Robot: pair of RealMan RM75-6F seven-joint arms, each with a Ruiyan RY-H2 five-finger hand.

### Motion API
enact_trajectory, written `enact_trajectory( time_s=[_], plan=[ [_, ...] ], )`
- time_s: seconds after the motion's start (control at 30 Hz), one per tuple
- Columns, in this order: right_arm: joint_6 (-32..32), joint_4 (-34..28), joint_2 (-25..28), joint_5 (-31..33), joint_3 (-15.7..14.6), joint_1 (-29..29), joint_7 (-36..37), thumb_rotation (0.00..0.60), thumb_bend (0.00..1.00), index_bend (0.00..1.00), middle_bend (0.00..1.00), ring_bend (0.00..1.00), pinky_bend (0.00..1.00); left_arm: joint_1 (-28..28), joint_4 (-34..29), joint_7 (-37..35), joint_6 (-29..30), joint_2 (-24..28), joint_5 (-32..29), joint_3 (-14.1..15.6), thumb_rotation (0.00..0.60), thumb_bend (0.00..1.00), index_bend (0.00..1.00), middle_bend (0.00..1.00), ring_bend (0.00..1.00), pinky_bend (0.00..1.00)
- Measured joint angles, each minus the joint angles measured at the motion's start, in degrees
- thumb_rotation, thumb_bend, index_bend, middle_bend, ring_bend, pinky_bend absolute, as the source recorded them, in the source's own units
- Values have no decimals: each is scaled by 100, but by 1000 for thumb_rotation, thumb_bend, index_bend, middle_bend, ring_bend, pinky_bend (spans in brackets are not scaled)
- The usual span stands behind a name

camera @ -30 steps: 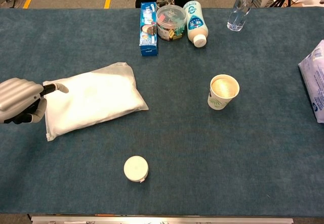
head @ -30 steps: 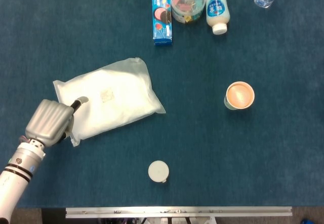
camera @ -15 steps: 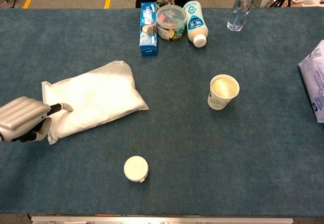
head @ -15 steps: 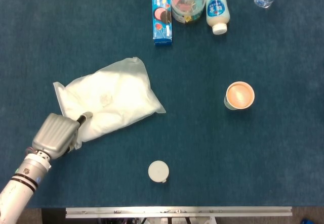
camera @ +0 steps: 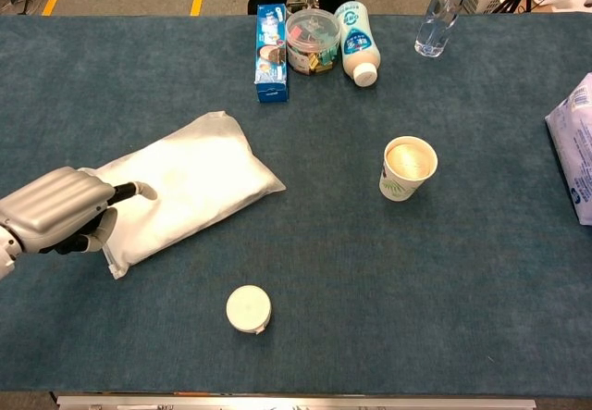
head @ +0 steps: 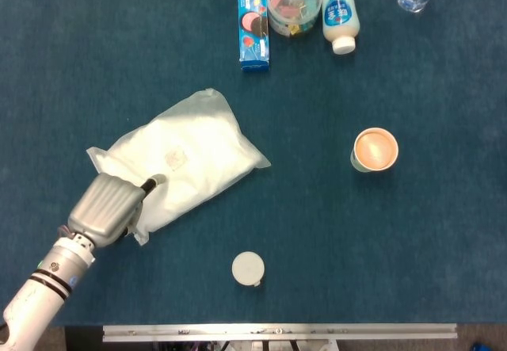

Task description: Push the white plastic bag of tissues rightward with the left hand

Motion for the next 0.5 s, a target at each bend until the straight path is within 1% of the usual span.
enact_trajectory(
  time_s=[0.2, 0.37, 0.5],
  plan=[
    [-9, 8, -7, 13, 9, 3, -16, 600, 208, 360, 450, 281, 371, 54, 167, -38, -52, -11, -168, 99, 600, 1000, 204, 1000, 876, 870],
    [-11, 12, -11, 20, 10, 0, -24, 600, 209, 360, 450, 281, 371, 67, 301, -161, -101, -56, -97, 198, 600, 1000, 205, 1000, 876, 870],
    [-1, 2, 1, 12, 10, -2, -2, 600, 209, 359, 450, 281, 371, 40, 272, -254, -33, -70, 37, 157, 600, 1000, 205, 1000, 876, 870]
  ],
)
